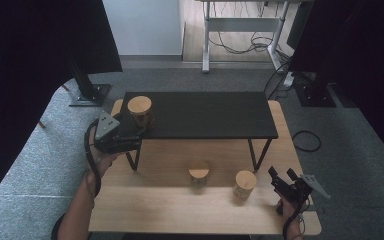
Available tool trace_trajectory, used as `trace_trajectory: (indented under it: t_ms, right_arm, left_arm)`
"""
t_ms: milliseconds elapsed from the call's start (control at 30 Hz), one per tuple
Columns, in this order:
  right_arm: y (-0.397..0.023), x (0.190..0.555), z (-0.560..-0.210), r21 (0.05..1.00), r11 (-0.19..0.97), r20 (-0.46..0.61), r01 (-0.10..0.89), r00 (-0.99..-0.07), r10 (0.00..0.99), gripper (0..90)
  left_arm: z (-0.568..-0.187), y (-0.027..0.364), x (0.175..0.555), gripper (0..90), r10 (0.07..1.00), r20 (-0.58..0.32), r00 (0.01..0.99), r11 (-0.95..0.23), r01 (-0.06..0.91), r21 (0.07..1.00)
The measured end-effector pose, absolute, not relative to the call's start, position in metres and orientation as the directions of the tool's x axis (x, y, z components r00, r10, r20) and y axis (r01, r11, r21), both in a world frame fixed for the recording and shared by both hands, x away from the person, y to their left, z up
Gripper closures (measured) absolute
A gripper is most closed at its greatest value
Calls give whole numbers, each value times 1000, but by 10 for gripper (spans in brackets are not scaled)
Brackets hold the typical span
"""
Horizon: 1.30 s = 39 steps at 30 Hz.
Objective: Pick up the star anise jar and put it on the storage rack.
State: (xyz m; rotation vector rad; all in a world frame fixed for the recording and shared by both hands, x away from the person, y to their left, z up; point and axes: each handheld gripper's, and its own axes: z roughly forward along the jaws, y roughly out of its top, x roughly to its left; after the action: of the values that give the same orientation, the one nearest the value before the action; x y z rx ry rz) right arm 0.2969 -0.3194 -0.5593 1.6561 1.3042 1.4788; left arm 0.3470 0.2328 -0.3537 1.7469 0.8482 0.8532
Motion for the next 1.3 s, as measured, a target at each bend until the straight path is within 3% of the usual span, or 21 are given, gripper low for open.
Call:
trace_trajectory:
  t_ms: [733,1300]
  right_arm:
    - [-319,297,-559,882,-368,407,294,-82,910,124]
    - [-318,297,-559,882,-368,406,294,-80,910,124]
  left_arm:
    - [-373,238,267,80,830,192,523,-260,58,964]
    - [-451,254,245,81,834,124,537,-263,191,946]
